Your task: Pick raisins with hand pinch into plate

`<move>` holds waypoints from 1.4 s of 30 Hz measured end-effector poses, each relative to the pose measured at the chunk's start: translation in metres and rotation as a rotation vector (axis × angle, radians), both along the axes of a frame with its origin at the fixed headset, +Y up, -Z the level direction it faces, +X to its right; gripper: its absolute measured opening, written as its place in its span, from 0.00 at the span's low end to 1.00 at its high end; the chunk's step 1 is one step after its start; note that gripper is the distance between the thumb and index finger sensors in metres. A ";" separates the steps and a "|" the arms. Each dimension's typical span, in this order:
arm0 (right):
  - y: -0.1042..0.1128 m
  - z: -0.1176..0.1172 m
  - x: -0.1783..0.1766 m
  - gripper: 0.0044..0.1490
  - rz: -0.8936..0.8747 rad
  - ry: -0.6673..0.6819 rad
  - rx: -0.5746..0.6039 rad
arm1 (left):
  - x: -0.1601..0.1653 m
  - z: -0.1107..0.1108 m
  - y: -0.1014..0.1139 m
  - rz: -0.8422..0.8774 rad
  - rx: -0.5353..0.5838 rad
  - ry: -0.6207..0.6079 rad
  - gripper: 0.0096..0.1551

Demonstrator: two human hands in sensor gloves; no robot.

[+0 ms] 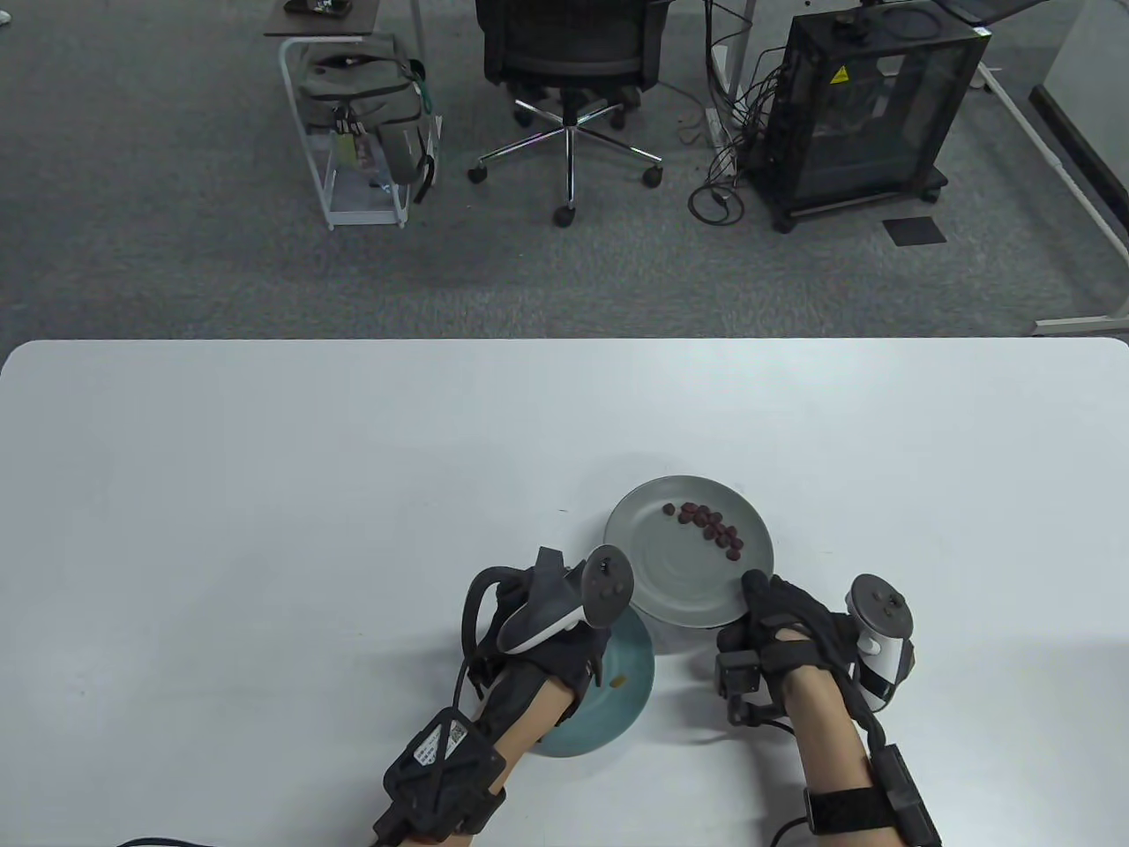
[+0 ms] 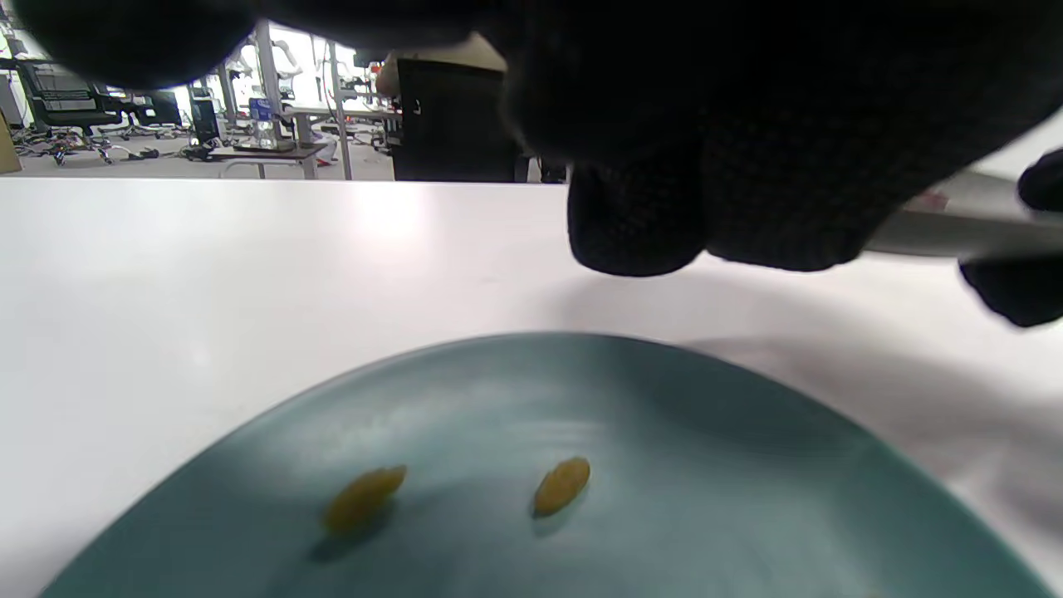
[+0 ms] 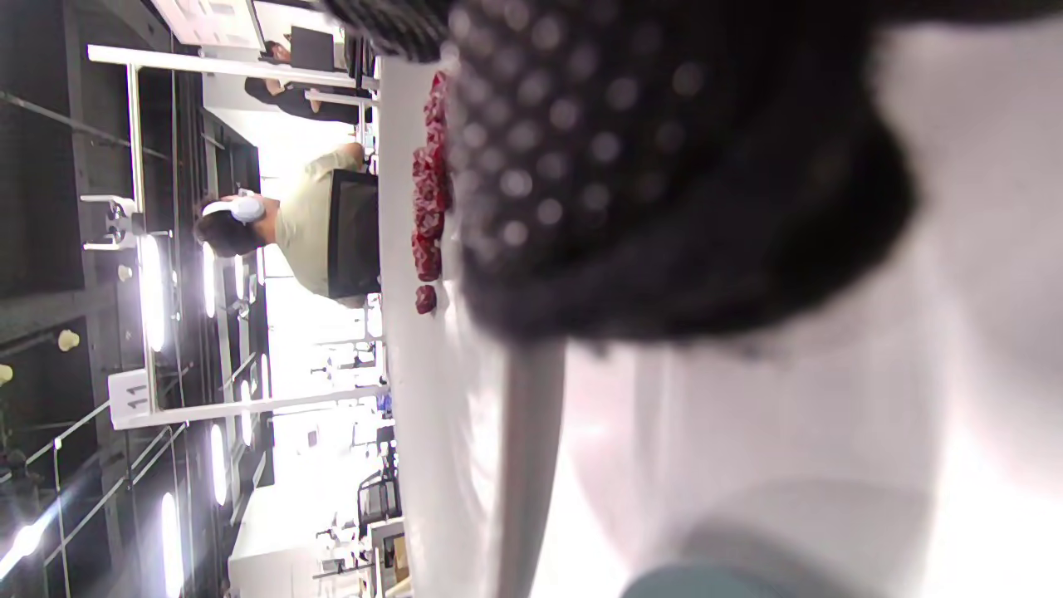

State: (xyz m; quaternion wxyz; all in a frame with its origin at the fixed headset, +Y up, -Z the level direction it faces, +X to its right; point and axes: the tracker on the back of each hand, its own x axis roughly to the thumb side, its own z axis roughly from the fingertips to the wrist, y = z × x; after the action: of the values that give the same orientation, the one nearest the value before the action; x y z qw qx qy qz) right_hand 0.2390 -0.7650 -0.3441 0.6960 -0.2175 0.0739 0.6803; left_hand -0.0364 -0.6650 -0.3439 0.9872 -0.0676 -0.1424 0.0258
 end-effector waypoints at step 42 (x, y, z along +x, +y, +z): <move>0.002 0.002 0.028 0.35 -0.052 -0.107 0.001 | -0.022 -0.007 0.003 -0.097 0.031 0.074 0.25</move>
State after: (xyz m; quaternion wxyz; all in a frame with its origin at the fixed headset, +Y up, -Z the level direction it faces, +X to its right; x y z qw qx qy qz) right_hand 0.2667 -0.7629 -0.3418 0.7164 -0.2512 0.0418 0.6495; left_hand -0.0581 -0.6619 -0.3507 0.9928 -0.0583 -0.1027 -0.0219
